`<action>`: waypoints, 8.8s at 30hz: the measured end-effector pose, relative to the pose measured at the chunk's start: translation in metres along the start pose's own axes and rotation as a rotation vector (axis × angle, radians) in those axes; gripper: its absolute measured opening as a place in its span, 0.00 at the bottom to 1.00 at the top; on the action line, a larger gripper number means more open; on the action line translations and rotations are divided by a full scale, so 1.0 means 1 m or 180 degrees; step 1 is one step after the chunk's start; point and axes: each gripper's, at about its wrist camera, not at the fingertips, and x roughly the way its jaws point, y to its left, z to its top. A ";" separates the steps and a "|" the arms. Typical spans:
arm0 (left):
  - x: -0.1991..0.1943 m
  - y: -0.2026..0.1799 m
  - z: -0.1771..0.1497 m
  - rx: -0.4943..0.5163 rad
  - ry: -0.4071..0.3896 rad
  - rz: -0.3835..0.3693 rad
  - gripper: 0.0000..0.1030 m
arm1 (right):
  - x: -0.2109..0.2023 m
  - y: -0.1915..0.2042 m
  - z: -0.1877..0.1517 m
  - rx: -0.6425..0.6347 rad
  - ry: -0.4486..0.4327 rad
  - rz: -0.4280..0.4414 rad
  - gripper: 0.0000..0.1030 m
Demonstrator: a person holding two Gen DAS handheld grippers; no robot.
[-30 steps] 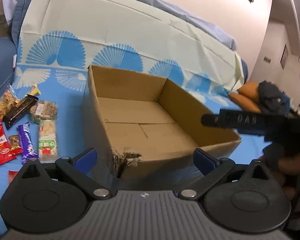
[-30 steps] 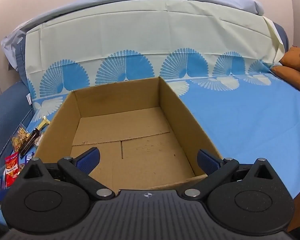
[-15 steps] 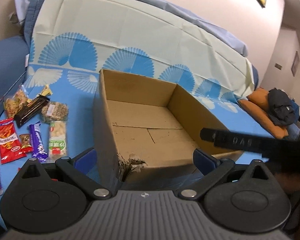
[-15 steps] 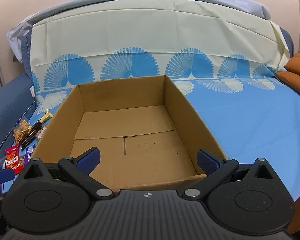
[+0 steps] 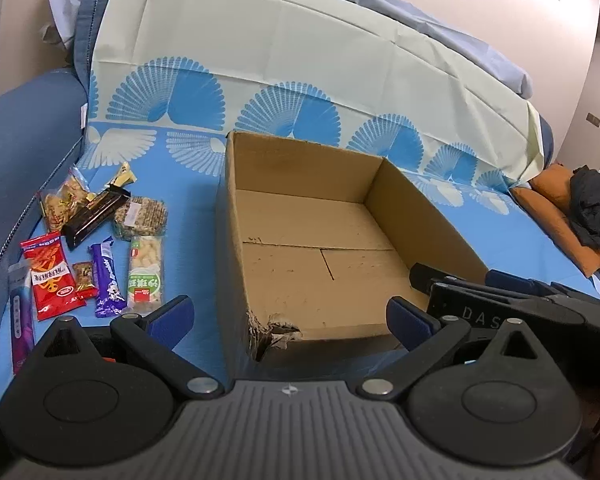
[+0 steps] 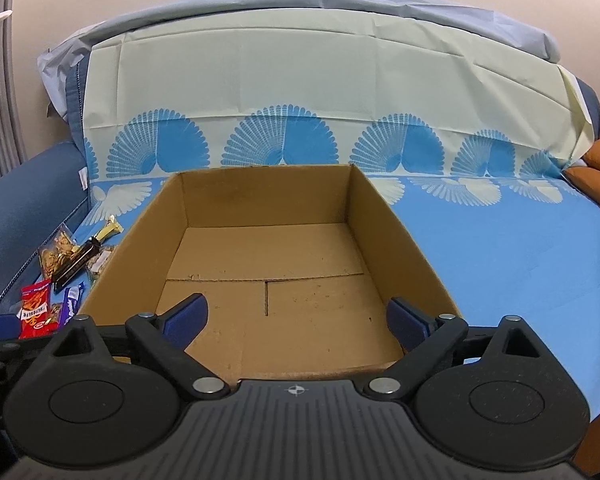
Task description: Organize snacks
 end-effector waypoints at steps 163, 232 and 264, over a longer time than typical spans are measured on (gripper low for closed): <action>0.062 0.237 -0.021 -0.0744 0.1003 0.0612 0.32 | 0.087 0.231 -0.090 -0.1453 0.0724 0.1801 0.50; 0.068 0.204 -0.026 -0.0238 0.0990 0.0688 0.44 | 0.060 0.195 -0.085 -0.0937 0.0713 0.1598 0.44; 0.010 0.195 -0.019 -0.0289 -0.0191 0.0406 0.20 | 0.023 0.173 -0.027 -0.0518 0.0039 0.1682 0.44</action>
